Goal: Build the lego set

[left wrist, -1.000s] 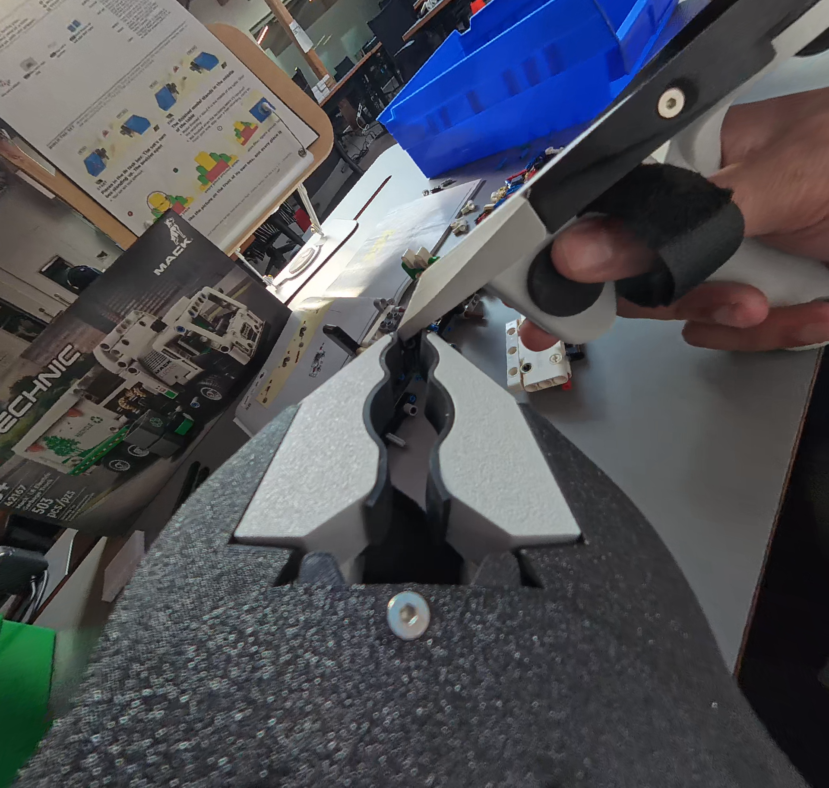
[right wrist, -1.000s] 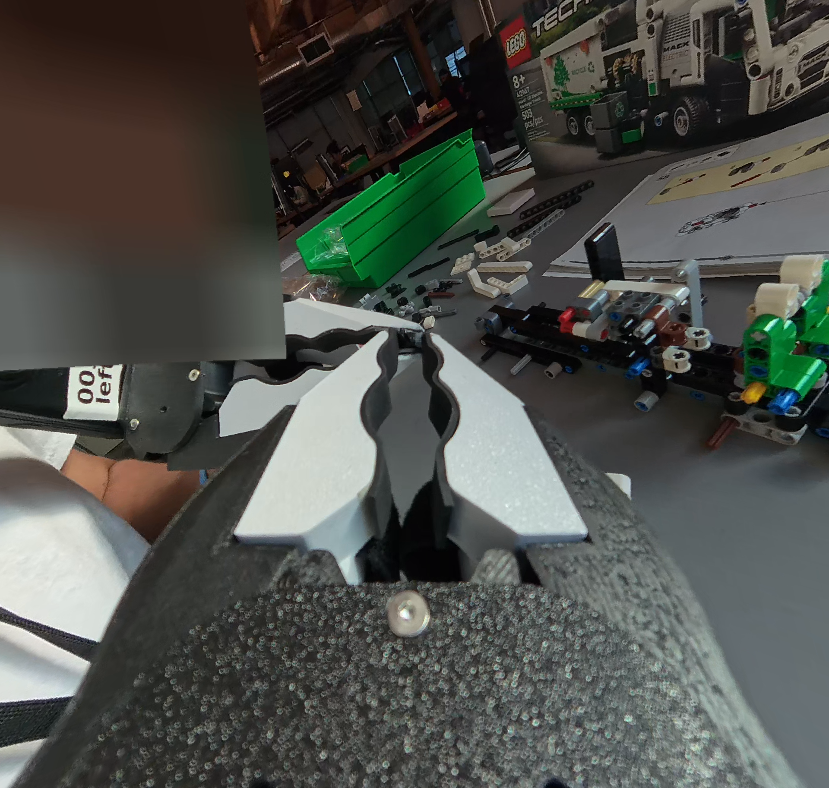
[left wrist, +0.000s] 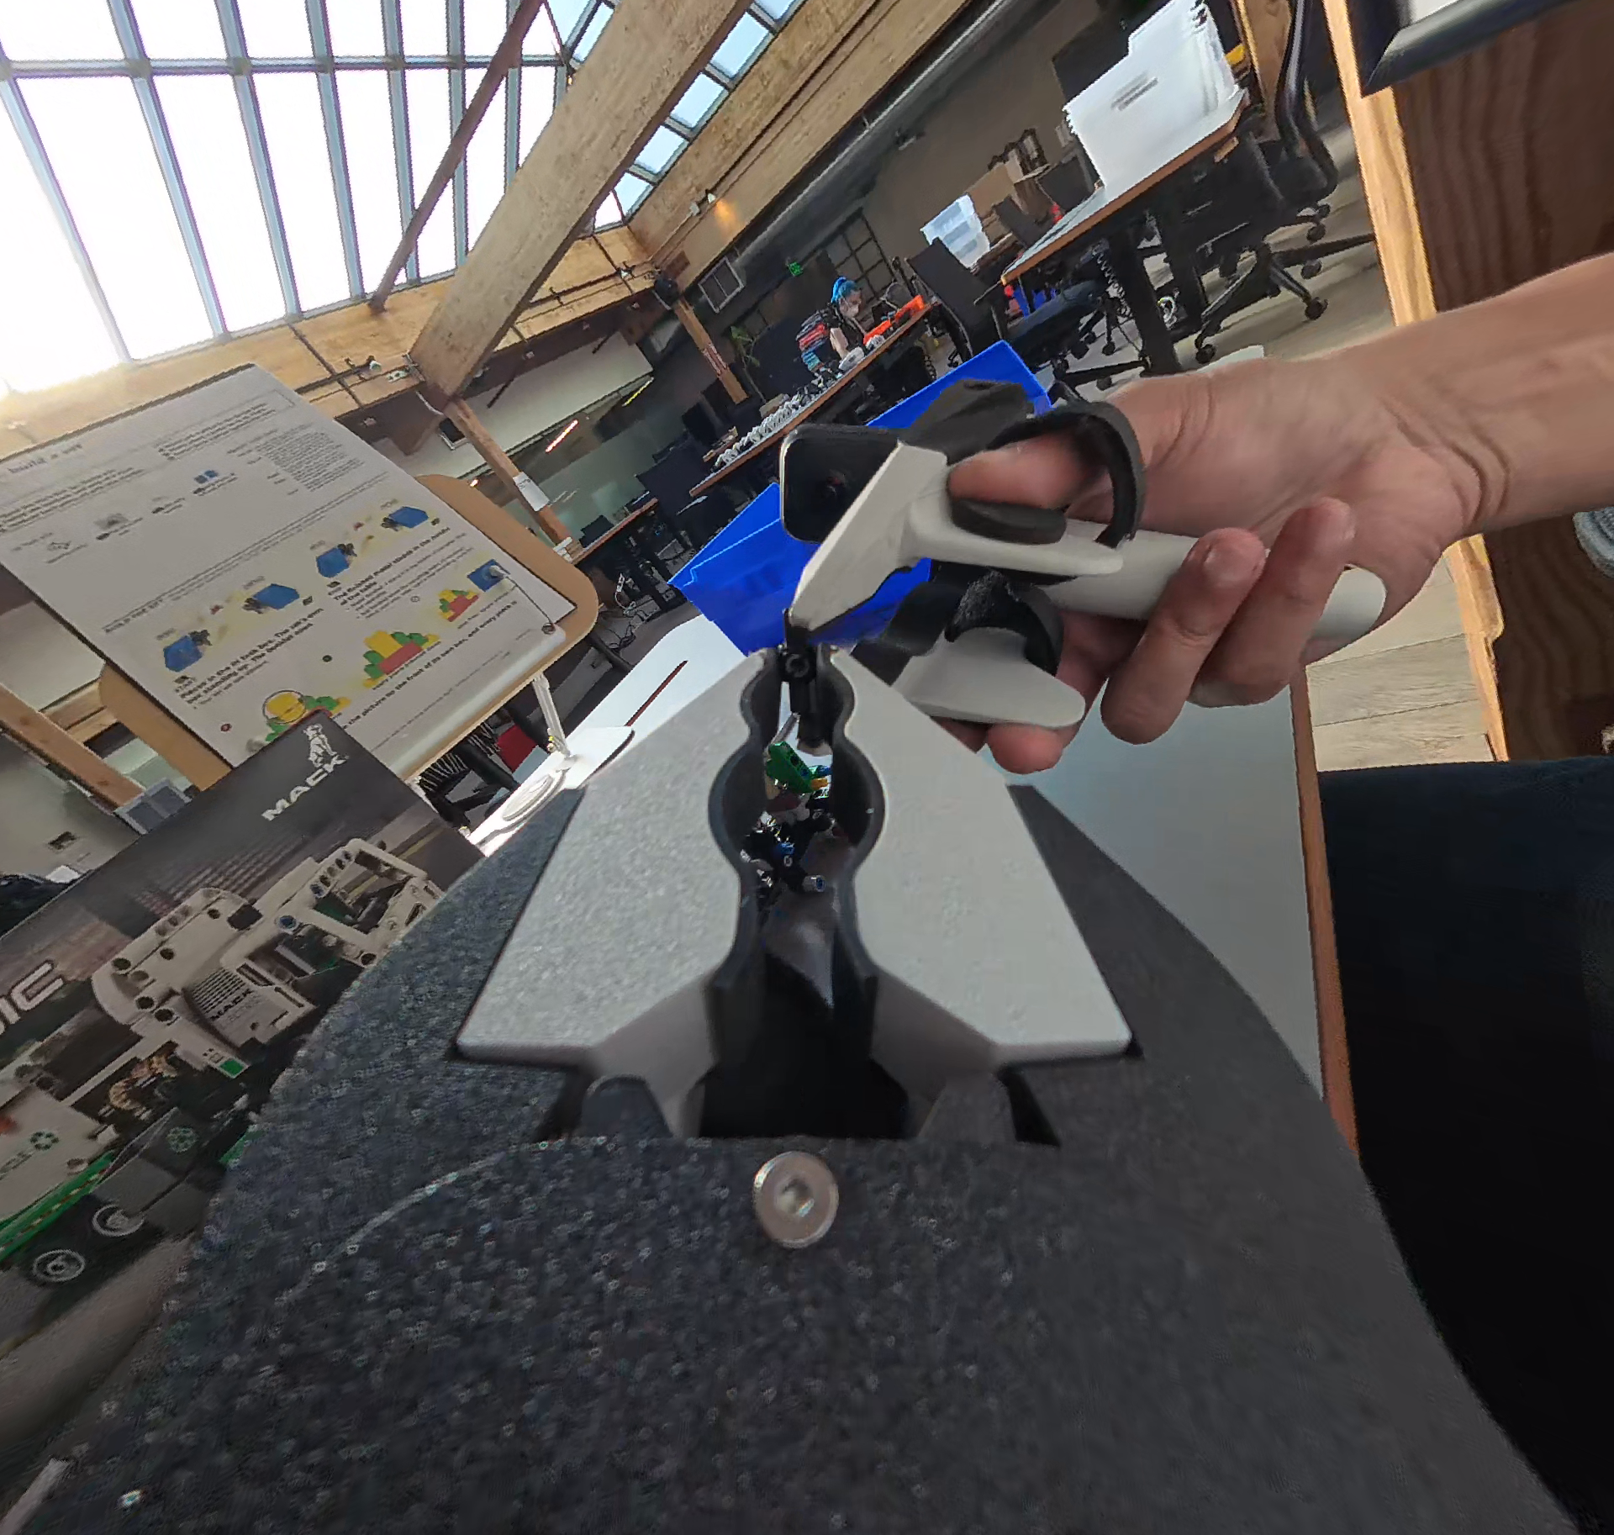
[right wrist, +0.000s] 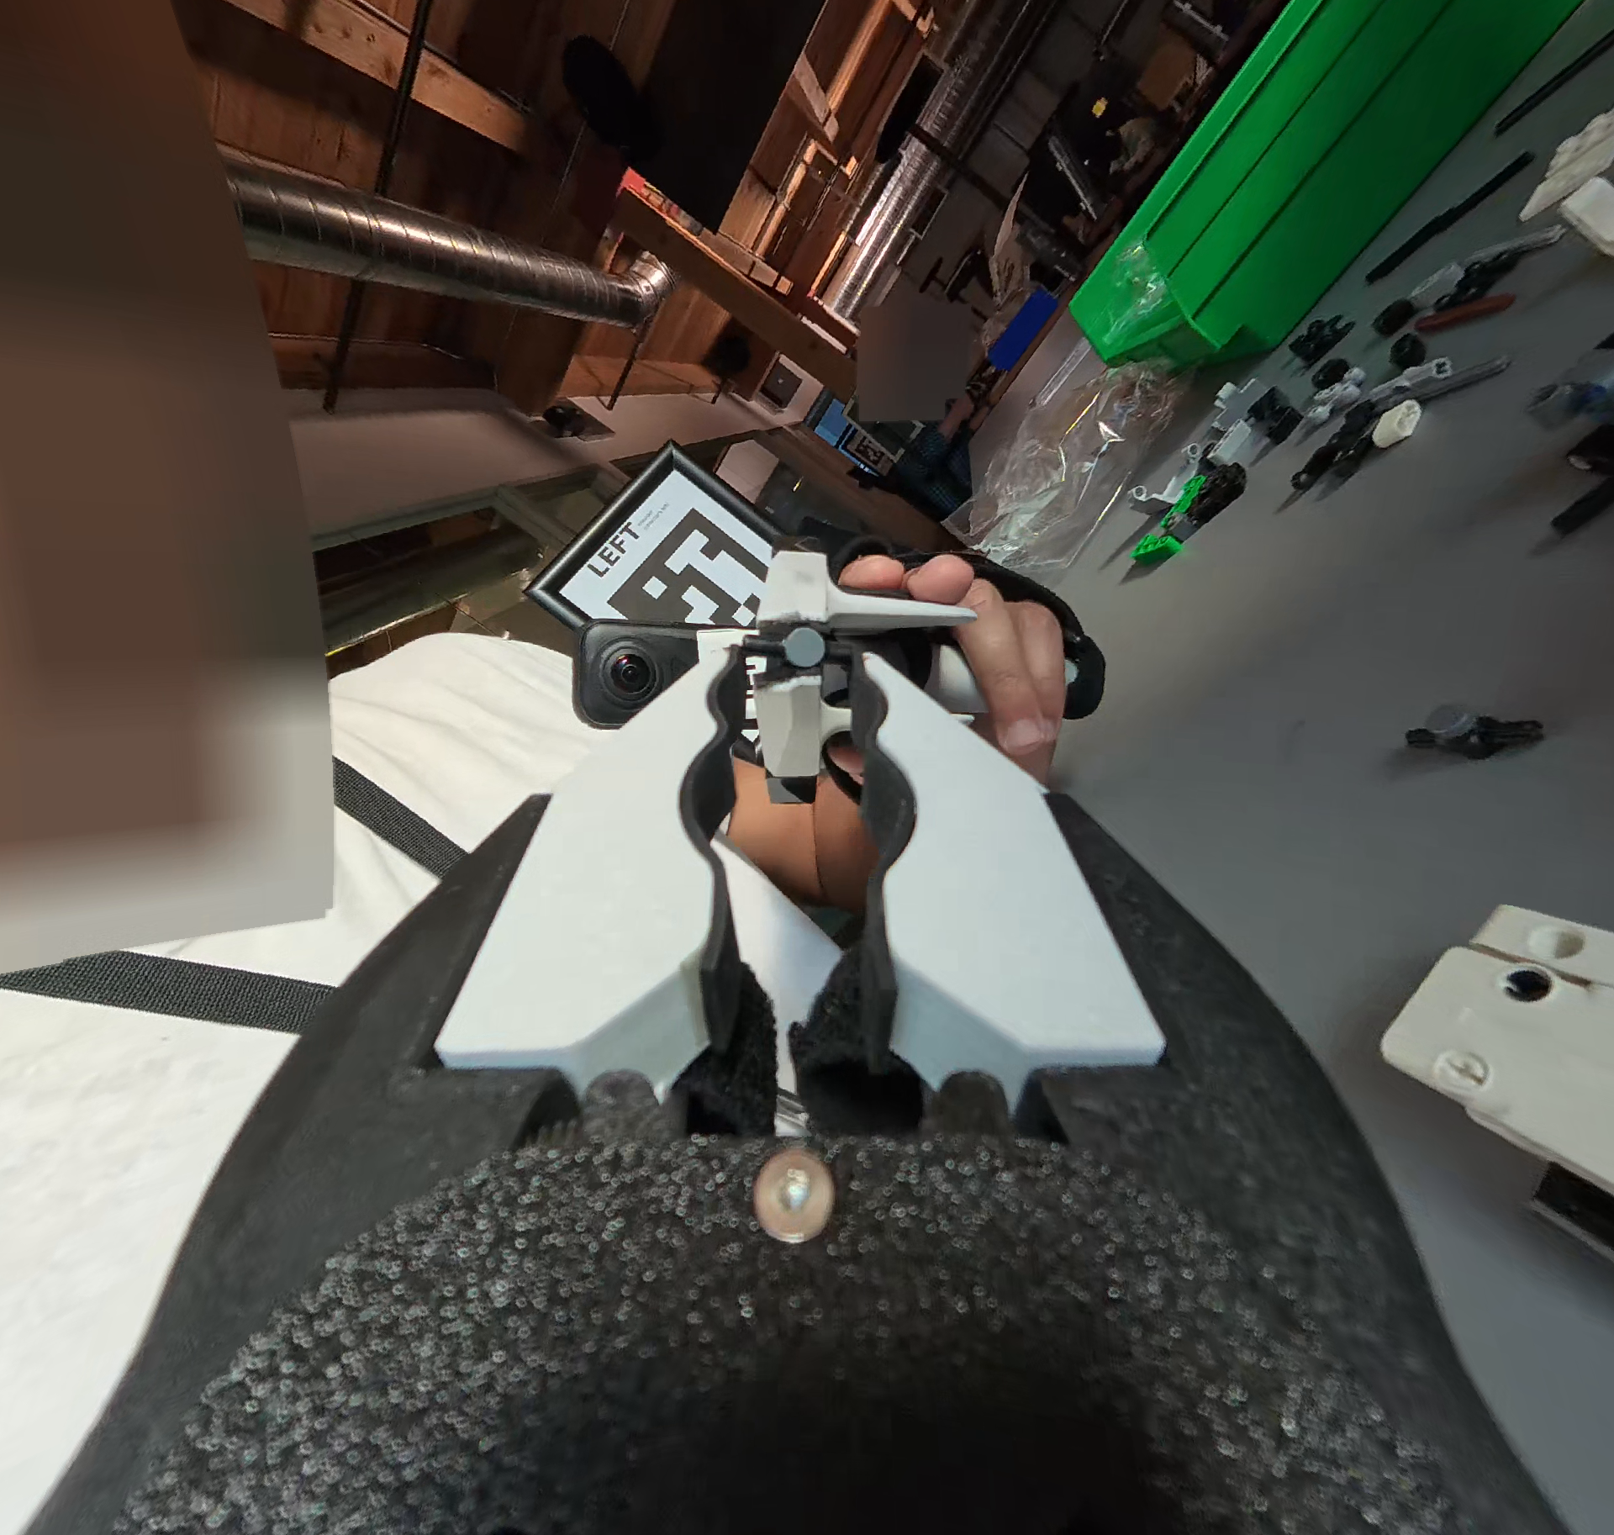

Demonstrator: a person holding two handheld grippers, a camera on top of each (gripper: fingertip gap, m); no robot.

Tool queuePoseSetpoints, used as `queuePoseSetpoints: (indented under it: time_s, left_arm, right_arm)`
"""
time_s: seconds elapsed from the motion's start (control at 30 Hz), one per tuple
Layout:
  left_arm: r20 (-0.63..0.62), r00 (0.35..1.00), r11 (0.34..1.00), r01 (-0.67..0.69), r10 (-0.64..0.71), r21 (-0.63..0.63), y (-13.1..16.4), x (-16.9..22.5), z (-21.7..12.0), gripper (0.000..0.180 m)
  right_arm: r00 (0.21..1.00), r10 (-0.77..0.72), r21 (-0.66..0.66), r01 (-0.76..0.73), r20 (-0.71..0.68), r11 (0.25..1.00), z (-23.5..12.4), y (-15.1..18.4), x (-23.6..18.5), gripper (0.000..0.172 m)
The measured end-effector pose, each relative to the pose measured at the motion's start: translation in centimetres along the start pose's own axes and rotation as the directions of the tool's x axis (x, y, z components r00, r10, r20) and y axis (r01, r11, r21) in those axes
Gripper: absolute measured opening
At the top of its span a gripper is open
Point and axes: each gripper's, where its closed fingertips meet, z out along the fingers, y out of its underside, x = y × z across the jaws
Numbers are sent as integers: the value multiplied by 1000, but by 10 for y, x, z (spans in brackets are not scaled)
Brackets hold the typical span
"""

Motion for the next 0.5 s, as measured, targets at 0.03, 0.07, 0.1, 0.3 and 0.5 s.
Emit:
queuePoseSetpoints:
  time_s: [0.03,0.07,0.1,0.3,0.5]
  left_arm:
    - [-1,1000,1000,-2,2,9,-2,0,-2,3]
    - [2,1000,1000,-6,6,20,-4,0,-4,4]
    - [4,1000,1000,-12,12,26,-6,0,-5,4]
    - [22,999,999,-38,37,20,-7,-1,-7,4]
    - [57,995,986,83,-76,-142,19,-15,-12,5]
  right_arm:
    - [1000,-14,8,14,-2,1000,1,0,-2,22]
    - [1000,-31,31,31,3,999,1,-3,-5,24]
    - [1000,-24,42,24,12,999,0,-5,-8,26]
    - [996,-62,8,62,-57,998,2,-4,-7,22]
    - [854,-244,-99,224,-459,970,-15,-18,40,22]
